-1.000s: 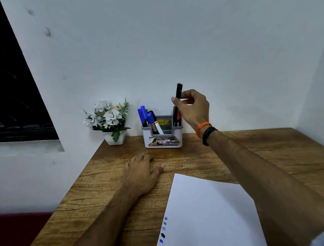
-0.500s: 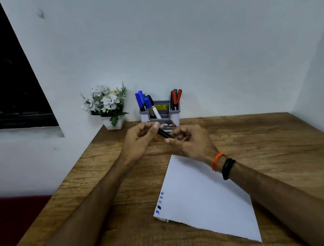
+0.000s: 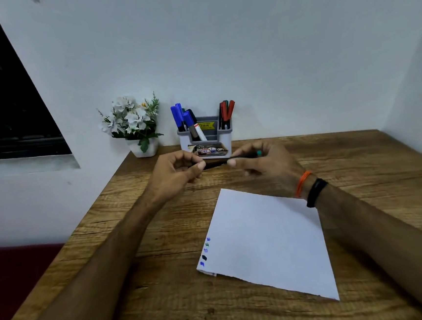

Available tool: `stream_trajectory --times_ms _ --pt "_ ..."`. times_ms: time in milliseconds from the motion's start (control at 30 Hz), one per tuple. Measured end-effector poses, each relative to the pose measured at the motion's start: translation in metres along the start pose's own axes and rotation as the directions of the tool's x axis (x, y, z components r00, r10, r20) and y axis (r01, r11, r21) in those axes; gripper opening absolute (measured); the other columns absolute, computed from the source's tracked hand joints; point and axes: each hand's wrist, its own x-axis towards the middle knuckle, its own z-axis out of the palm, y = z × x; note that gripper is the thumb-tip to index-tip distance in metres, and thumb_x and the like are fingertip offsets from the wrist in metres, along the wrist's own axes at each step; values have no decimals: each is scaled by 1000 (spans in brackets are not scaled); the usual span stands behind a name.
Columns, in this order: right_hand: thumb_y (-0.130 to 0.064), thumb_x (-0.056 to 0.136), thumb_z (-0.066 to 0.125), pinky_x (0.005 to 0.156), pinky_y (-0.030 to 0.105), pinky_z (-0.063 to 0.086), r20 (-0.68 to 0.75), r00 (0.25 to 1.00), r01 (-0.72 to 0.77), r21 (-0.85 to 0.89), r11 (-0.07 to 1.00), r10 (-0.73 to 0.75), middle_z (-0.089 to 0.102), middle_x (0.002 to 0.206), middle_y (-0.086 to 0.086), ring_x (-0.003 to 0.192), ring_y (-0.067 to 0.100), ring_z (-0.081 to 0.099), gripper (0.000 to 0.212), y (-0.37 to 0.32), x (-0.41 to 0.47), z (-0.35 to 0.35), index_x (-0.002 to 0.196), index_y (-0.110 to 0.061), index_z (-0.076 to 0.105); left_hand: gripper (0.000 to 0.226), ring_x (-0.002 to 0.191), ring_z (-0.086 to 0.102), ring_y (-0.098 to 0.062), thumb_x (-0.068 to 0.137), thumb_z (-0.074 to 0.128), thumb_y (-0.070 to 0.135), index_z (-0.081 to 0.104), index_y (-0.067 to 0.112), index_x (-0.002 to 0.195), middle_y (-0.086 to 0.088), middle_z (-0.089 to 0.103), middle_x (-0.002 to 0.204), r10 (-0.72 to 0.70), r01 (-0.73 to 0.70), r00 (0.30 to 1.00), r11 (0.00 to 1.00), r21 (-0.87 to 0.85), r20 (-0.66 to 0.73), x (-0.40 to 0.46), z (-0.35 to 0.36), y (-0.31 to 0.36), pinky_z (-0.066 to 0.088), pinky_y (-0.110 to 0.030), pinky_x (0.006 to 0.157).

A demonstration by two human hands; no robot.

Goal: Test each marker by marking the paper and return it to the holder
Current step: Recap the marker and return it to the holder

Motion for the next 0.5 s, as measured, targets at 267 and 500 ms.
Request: stream_trajectory --times_ms 267,500 --pt "-20 88 71 50 19 48 97 989 -136 278 951 113 70 74 6 57 11 59 18 6 -5 26 96 -4 71 15 86 67 -11 85 70 27 73 18 97 5 73 92 99 -147 973 963 225 210 -4 14 0 53 -31 76" --pt "-30 85 74 49 23 46 93 991 -110 206 972 92 67 67 0 52 11 53 23 7 -10 36 84 -8 65 14 55 50 0 94 58 27 65 25 82 13 60 66 185 -299 937 861 412 295 -11 24 6 35 -15 52"
